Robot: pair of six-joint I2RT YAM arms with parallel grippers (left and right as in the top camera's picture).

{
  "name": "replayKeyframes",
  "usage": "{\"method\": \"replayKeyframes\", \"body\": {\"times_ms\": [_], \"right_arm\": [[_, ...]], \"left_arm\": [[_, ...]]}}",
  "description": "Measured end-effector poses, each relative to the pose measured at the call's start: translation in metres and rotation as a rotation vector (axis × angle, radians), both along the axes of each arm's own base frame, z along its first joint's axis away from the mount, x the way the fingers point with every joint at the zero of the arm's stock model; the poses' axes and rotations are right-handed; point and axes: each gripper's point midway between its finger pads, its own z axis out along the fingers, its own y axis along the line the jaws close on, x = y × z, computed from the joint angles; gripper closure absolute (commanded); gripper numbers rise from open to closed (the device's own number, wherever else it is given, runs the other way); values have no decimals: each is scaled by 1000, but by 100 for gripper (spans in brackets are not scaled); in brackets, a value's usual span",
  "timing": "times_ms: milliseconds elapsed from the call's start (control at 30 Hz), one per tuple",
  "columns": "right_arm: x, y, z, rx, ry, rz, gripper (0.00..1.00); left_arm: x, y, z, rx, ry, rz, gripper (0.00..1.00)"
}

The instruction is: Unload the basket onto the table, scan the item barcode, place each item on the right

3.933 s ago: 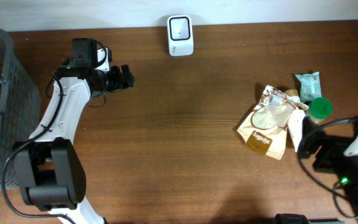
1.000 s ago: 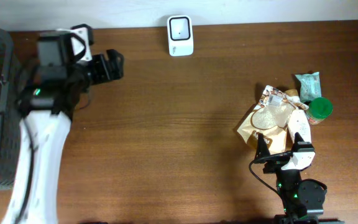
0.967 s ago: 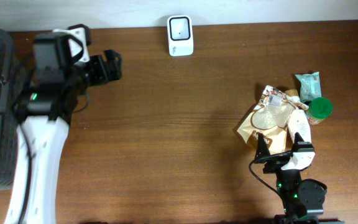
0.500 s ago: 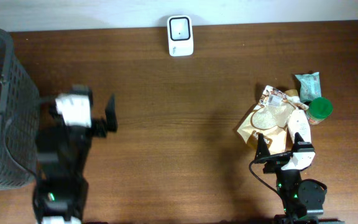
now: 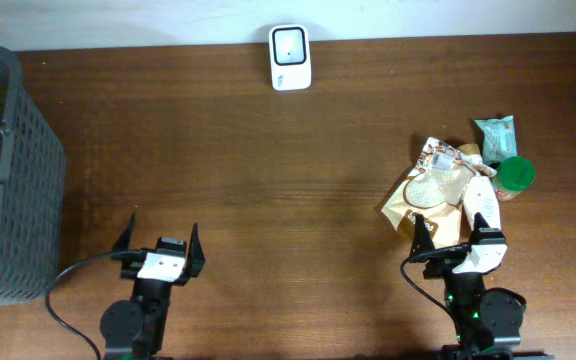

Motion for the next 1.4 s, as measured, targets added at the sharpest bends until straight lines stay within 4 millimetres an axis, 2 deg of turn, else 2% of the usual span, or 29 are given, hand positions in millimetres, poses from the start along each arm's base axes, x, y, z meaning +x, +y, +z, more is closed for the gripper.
{"method": "replayKeyframes", "body": {"times_ms": [167, 300, 1400], "right_arm": [[0, 0, 0, 0, 0, 0, 2], [0, 0, 0, 0, 0, 0, 2], [0, 0, 0, -1, 0, 0, 2]], "left_arm": [[-7, 3, -20, 32, 72, 13, 1], [-9, 3, -7, 34, 15, 16, 1], [-9, 3, -7, 34, 15, 16, 1]]}}
